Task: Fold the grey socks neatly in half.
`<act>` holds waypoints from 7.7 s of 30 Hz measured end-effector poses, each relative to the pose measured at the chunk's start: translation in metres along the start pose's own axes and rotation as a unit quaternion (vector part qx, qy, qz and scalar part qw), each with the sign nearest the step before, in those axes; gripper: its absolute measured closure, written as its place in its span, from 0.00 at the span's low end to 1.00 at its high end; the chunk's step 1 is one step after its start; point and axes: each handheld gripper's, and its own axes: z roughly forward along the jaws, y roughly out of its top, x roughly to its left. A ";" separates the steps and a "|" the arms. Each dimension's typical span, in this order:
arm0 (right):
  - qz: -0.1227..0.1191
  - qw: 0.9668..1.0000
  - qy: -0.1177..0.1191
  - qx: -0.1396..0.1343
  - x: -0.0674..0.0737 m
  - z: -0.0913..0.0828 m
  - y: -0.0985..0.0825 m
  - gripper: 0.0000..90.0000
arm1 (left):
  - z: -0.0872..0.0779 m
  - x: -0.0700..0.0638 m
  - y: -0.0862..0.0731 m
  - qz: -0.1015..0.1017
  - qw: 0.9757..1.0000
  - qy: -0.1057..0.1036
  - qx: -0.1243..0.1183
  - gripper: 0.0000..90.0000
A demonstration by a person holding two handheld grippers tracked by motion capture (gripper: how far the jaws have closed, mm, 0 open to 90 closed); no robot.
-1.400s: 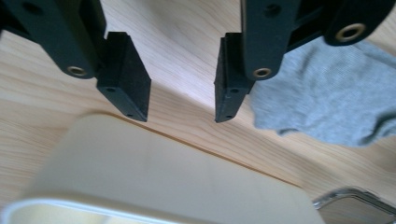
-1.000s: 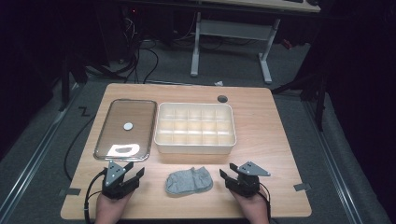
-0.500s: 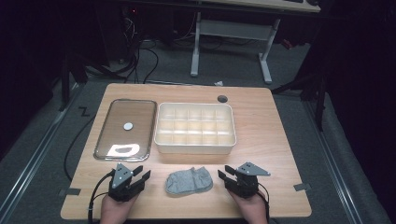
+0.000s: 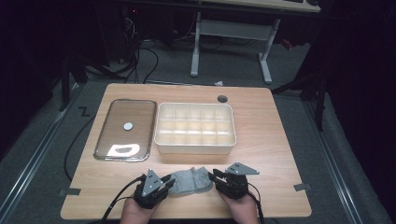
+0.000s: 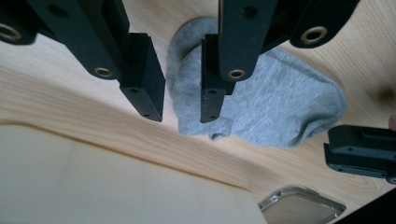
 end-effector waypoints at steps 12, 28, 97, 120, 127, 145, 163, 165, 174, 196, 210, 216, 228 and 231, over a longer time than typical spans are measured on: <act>-0.019 0.998 -0.033 0.059 0.012 0.017 -0.010 0.70 | 0.012 -0.015 -0.004 0.045 0.999 0.013 0.027 0.85; -0.054 0.997 -0.030 0.056 0.011 0.005 -0.024 0.69 | 0.004 -0.001 -0.014 0.019 0.996 0.064 0.058 0.90; 0.009 1.000 0.015 0.018 -0.005 -0.008 -0.013 0.93 | 0.074 -0.055 0.034 0.051 0.995 0.044 0.080 0.99; -0.021 0.999 -0.006 0.024 -0.003 -0.015 0.010 0.92 | 0.030 0.016 0.013 -0.139 0.990 -0.022 0.030 0.51; -0.033 0.998 -0.025 0.037 0.008 -0.011 0.016 0.92 | 0.034 0.018 0.004 -0.153 0.987 -0.045 0.026 0.64; -0.084 0.995 -0.021 0.055 0.052 0.017 0.027 0.91 | 0.031 0.016 0.002 -0.146 0.987 -0.058 0.020 0.87; -0.095 0.995 0.007 0.031 0.063 0.017 0.037 0.79 | 0.031 0.015 0.001 -0.143 0.988 -0.054 0.017 0.85; -0.095 0.995 0.002 0.023 0.063 0.010 0.040 0.79 | 0.031 0.015 0.001 -0.143 0.988 -0.054 0.017 0.85; -0.070 0.997 0.001 0.021 0.062 0.012 0.028 0.71 | 0.031 0.014 0.001 -0.142 0.988 -0.052 0.015 0.84; -0.047 0.998 -0.002 0.041 0.056 0.036 0.017 0.87 | 0.018 0.019 -0.008 -0.149 0.983 -0.095 0.044 0.67; -0.084 0.995 -0.003 0.055 0.064 0.049 0.021 0.96 | 0.022 0.022 -0.007 -0.158 0.981 -0.097 0.058 0.97; -0.090 0.994 -0.005 0.057 0.066 0.051 0.023 0.96 | 0.017 0.020 -0.004 -0.143 0.985 -0.085 0.041 0.86; -0.075 0.995 -0.001 0.069 0.057 0.052 0.016 0.96 | 0.033 0.019 0.010 -0.104 0.993 -0.040 0.049 0.87; -0.072 0.995 0.000 0.070 0.056 0.051 0.015 0.96 | 0.031 0.020 0.009 -0.108 0.992 -0.040 0.047 0.95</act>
